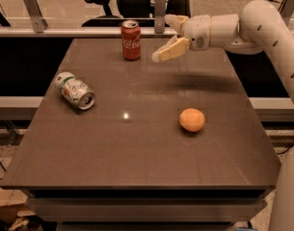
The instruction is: Pick coke can
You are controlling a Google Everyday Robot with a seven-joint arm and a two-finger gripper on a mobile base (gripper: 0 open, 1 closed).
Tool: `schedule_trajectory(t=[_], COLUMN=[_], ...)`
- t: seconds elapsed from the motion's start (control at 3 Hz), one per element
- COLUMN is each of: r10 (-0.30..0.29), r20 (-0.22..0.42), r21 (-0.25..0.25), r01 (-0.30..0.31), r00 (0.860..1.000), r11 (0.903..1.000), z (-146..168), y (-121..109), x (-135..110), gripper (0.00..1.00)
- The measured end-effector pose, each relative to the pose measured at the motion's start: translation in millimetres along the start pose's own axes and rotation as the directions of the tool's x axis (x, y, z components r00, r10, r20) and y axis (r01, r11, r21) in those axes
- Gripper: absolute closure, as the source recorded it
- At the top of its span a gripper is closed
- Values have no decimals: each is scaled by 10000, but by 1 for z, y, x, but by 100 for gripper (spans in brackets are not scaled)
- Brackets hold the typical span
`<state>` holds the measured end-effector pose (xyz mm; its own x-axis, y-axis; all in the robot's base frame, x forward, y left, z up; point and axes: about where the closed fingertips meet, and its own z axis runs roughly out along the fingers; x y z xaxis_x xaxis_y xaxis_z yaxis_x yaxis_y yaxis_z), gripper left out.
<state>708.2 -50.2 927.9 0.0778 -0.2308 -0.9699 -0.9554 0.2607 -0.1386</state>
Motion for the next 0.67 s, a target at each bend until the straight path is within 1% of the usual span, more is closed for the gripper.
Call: schedule_trajectory(t=[0.33,0.67], r10=[367,437], r20=[-362,-315], r21=[1216,1613], r01=[-320,-381], r00=[9987,9985], r11=[9921,9862], z=[-12,-7], y=[-9,-19], x=[5,9], gripper=[0,0])
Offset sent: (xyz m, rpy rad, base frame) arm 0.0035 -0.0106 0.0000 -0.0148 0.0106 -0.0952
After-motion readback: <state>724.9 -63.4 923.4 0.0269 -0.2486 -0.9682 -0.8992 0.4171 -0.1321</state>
